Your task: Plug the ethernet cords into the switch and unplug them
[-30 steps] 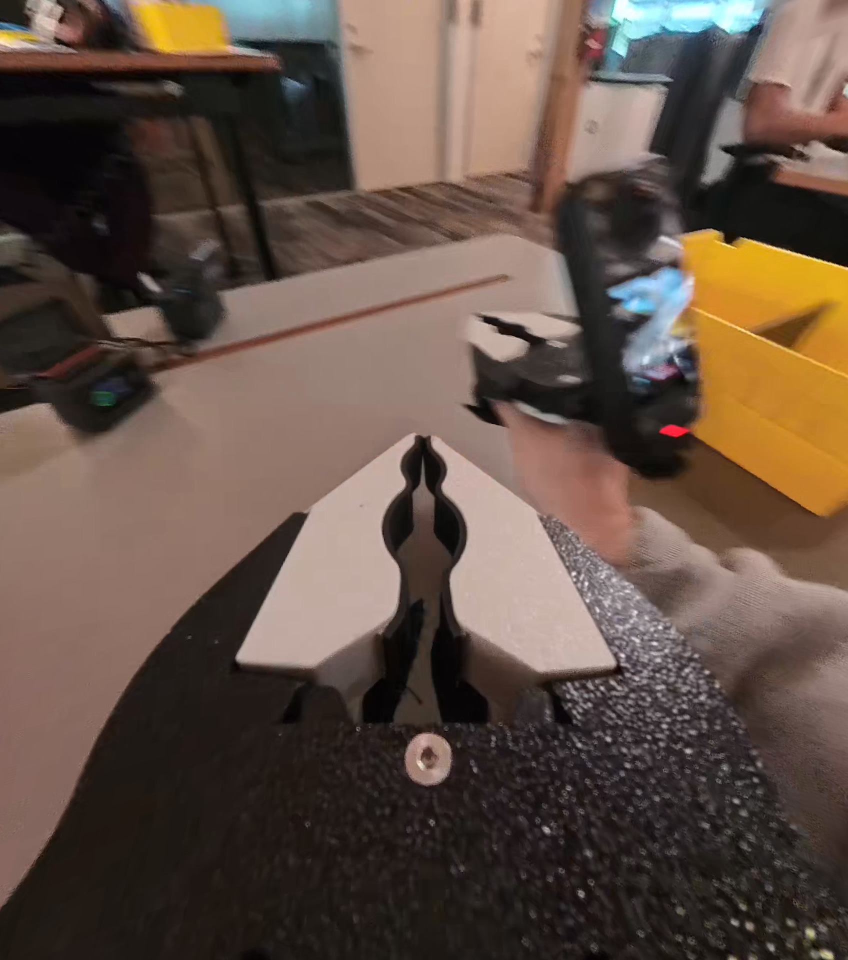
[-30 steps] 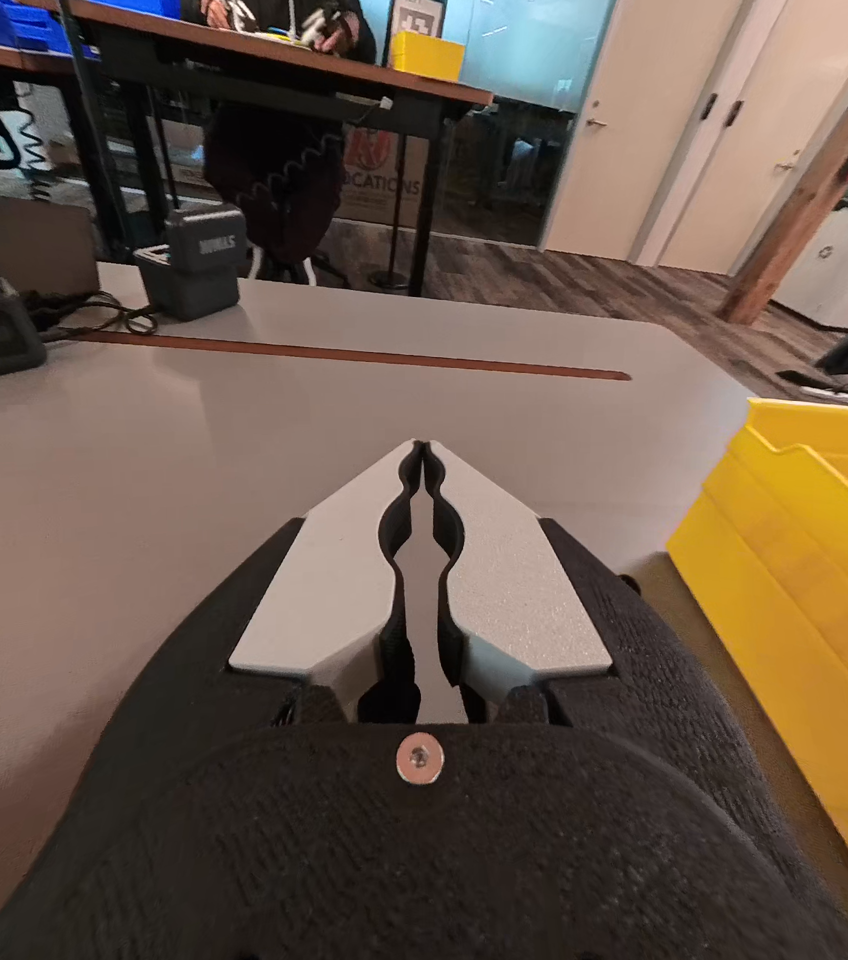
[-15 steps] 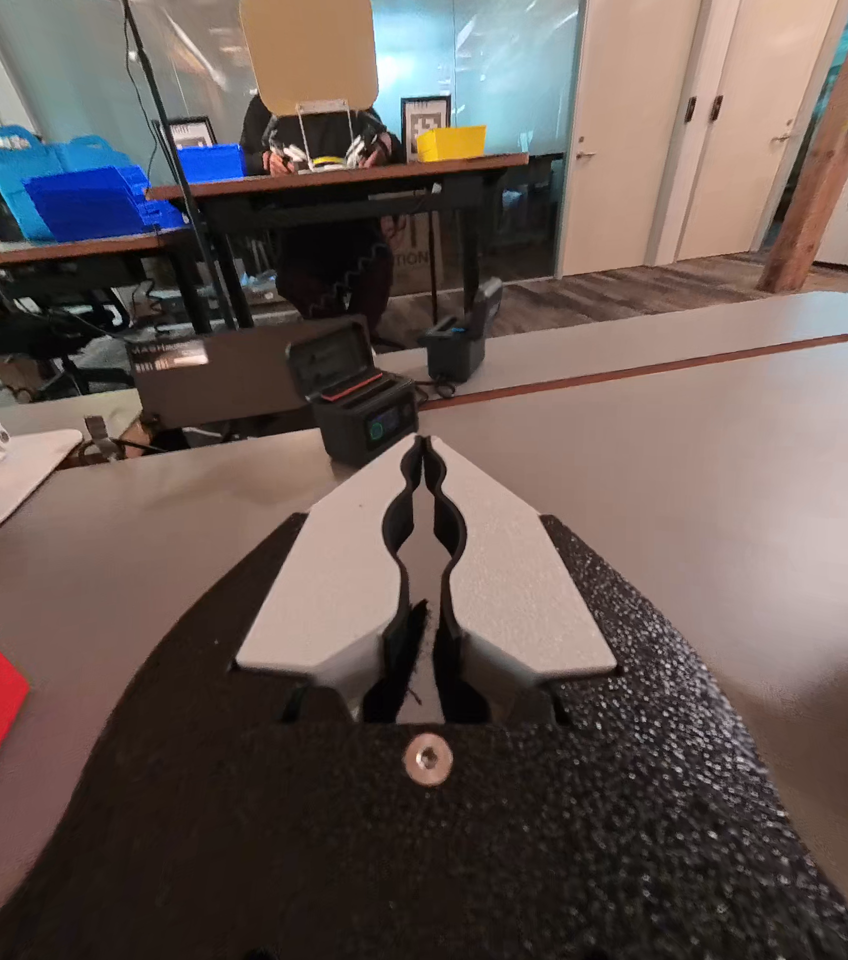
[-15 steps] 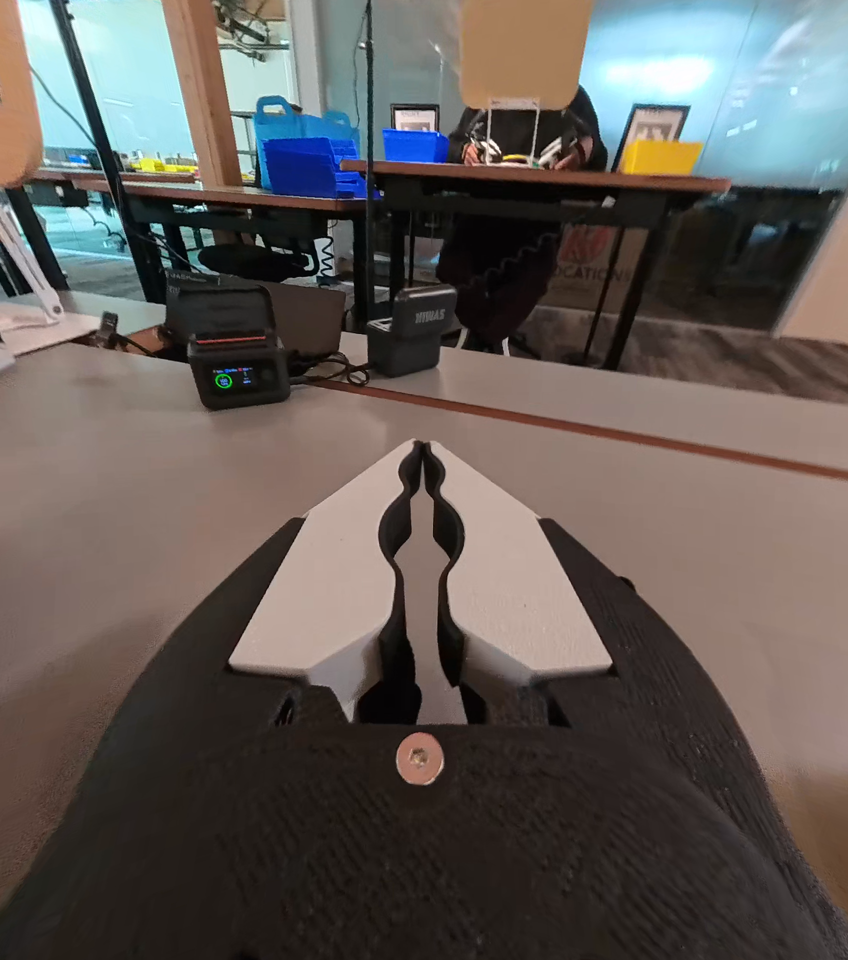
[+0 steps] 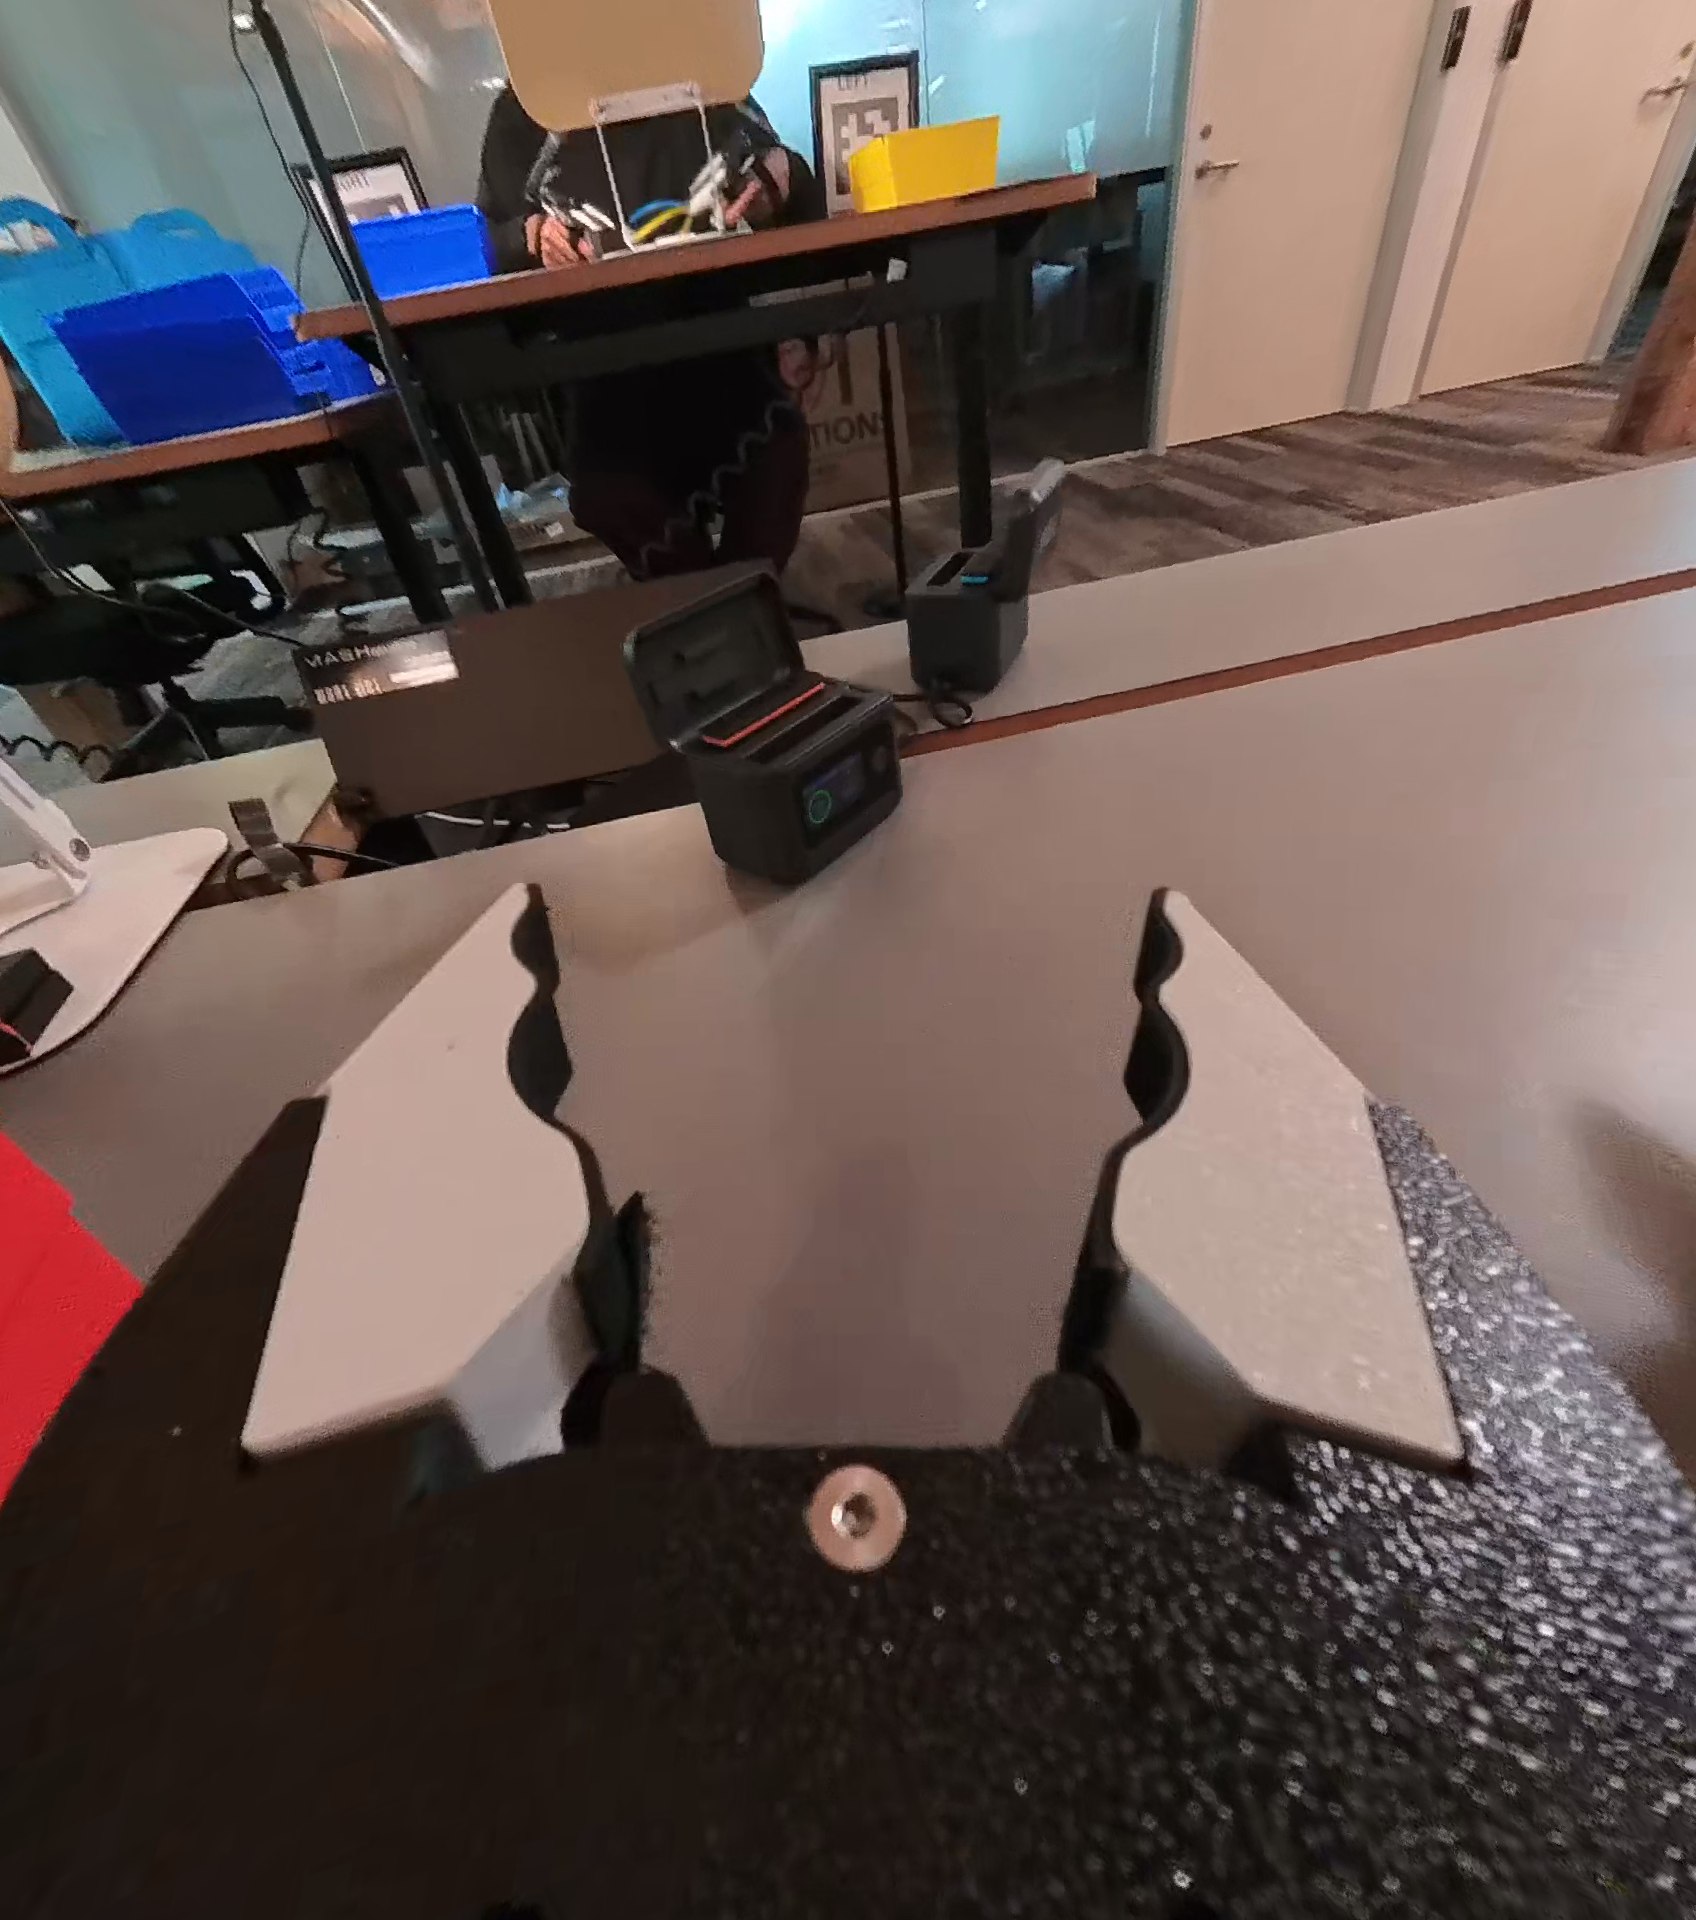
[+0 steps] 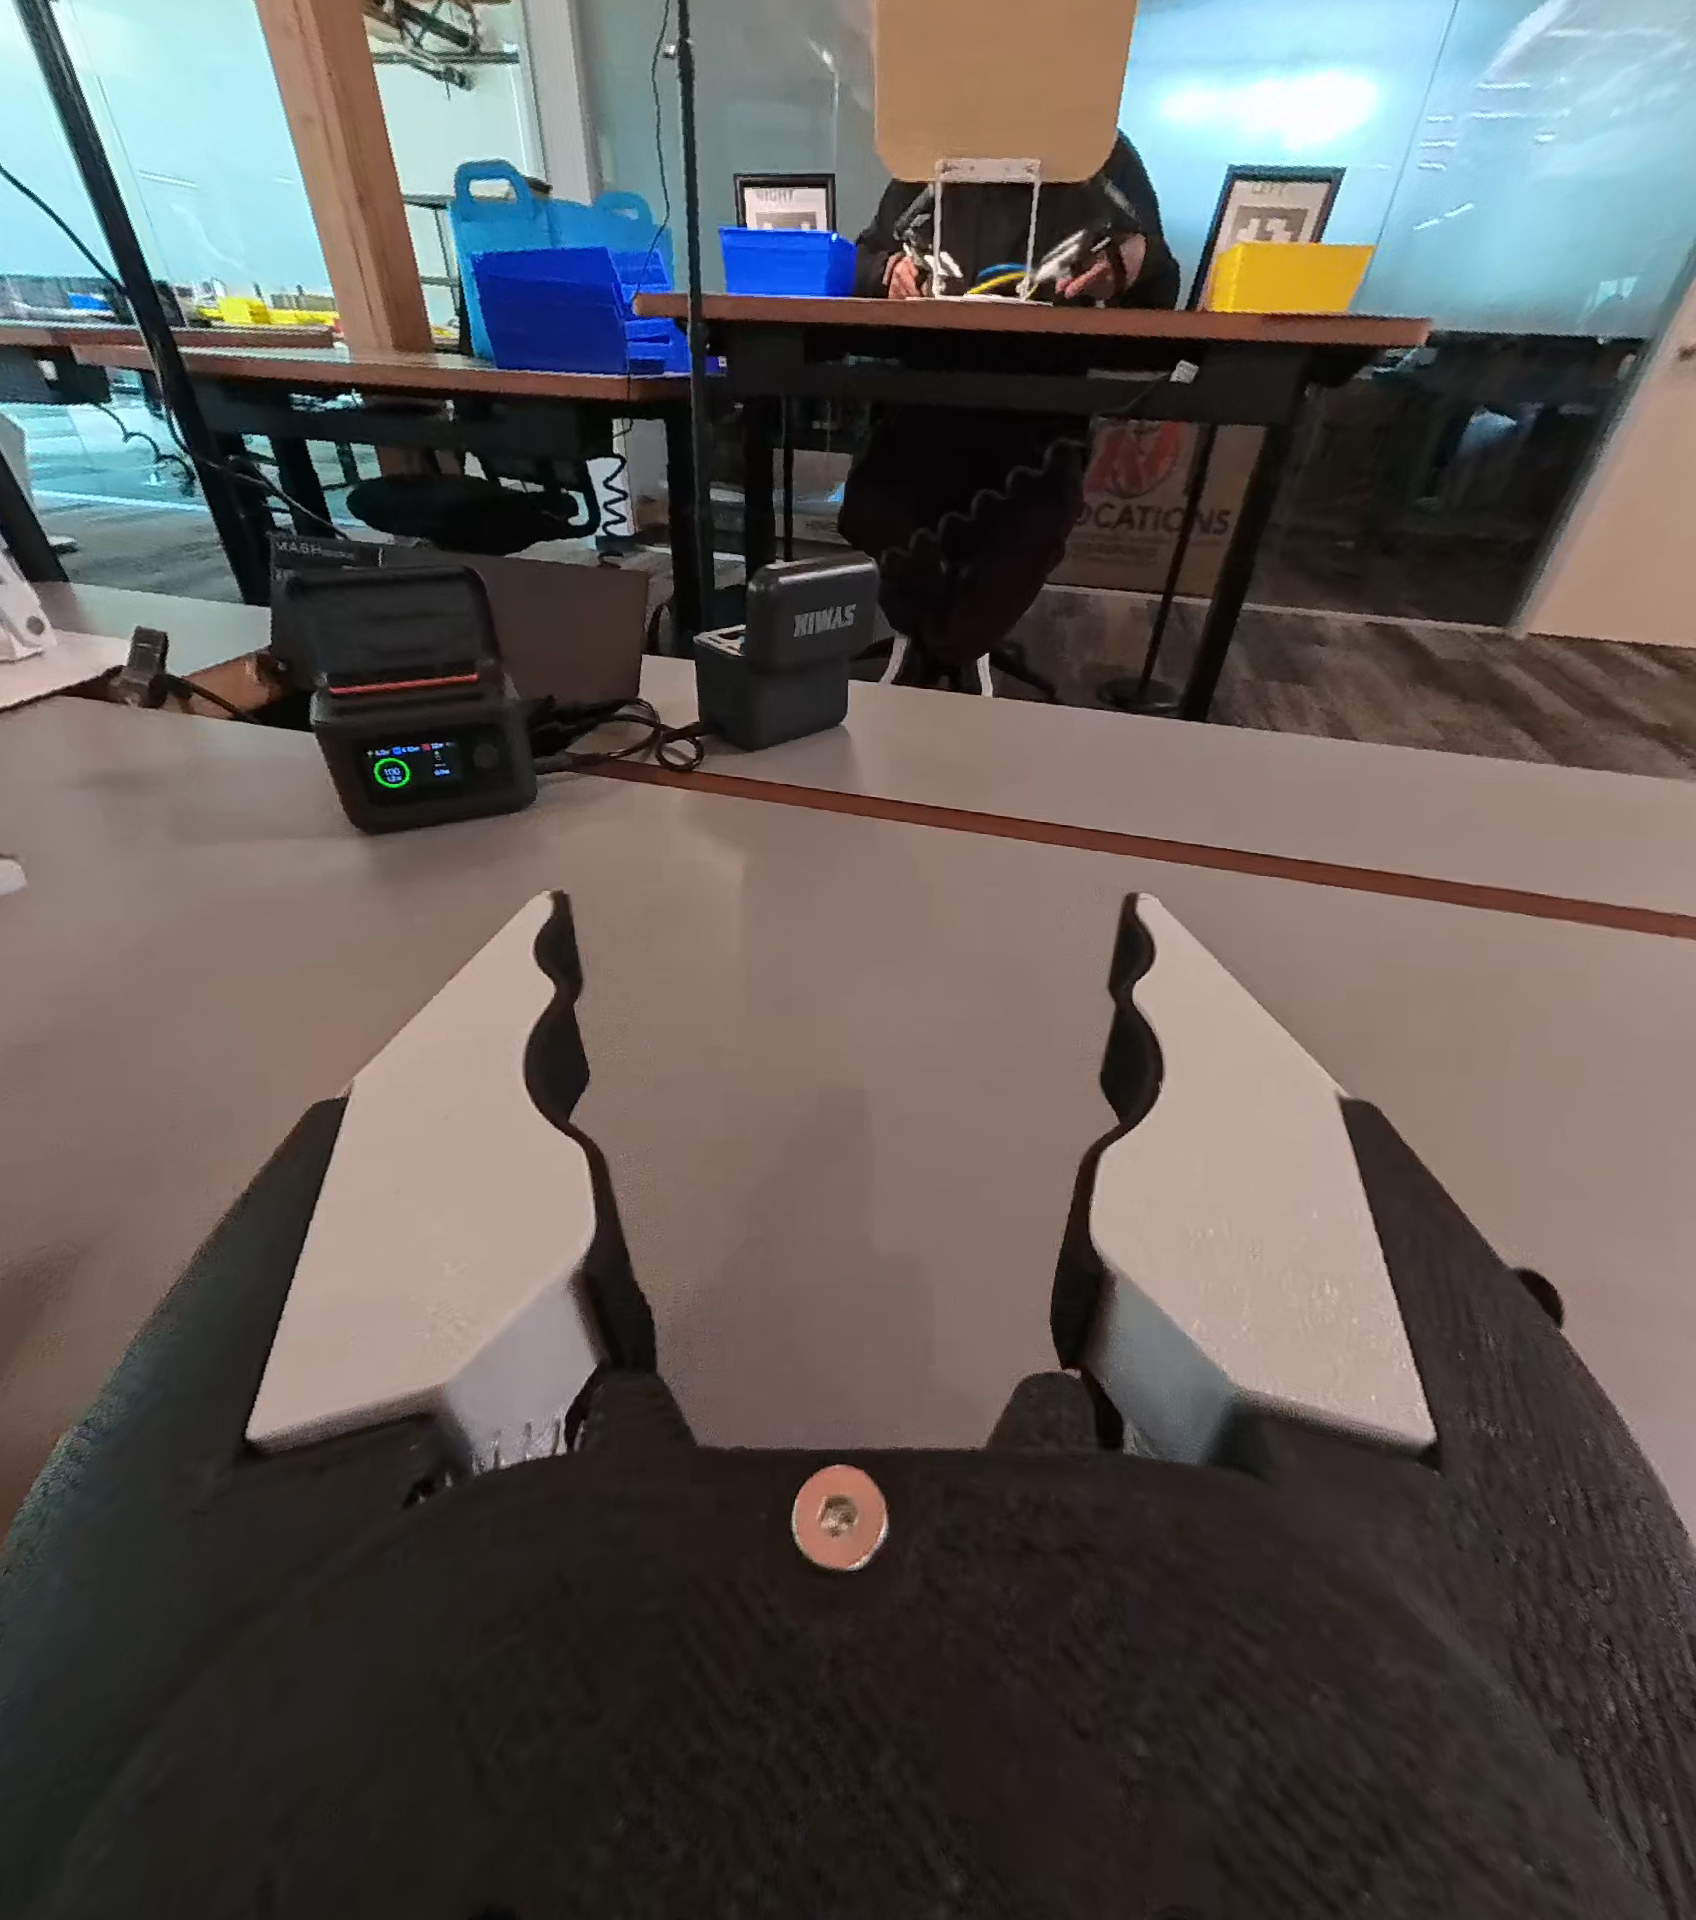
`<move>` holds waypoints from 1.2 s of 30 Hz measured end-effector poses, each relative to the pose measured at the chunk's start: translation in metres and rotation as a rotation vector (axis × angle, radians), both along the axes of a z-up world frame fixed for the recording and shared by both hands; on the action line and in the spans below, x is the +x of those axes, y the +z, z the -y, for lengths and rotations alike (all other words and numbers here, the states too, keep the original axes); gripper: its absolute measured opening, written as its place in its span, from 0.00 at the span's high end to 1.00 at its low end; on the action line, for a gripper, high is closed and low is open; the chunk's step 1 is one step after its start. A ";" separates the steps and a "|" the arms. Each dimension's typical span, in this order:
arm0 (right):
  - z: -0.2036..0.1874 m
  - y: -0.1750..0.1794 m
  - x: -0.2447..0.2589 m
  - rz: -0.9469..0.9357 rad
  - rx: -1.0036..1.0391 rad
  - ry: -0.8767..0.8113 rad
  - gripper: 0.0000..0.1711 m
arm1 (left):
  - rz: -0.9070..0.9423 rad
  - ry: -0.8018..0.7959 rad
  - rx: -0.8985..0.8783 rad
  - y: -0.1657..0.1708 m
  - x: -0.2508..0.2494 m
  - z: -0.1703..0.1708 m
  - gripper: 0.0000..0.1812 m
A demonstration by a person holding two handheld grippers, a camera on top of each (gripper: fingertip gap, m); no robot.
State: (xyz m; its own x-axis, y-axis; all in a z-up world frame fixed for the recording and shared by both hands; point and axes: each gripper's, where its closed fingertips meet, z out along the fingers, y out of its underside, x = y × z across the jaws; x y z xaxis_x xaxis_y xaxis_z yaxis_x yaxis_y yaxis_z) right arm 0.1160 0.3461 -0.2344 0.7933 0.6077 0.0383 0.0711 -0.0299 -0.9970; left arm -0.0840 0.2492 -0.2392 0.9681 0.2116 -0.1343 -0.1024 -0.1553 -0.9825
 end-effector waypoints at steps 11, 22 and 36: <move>0.008 0.009 0.014 -0.029 0.074 -0.032 0.43 | 0.027 -0.053 0.000 -0.002 0.007 0.001 0.46; 0.024 0.018 0.021 -0.032 0.139 -0.050 0.46 | 0.066 -0.074 0.069 0.028 0.005 0.014 0.48; 0.026 0.017 0.015 -0.033 0.142 -0.019 0.49 | 0.456 0.025 -0.672 0.041 -0.160 0.135 0.59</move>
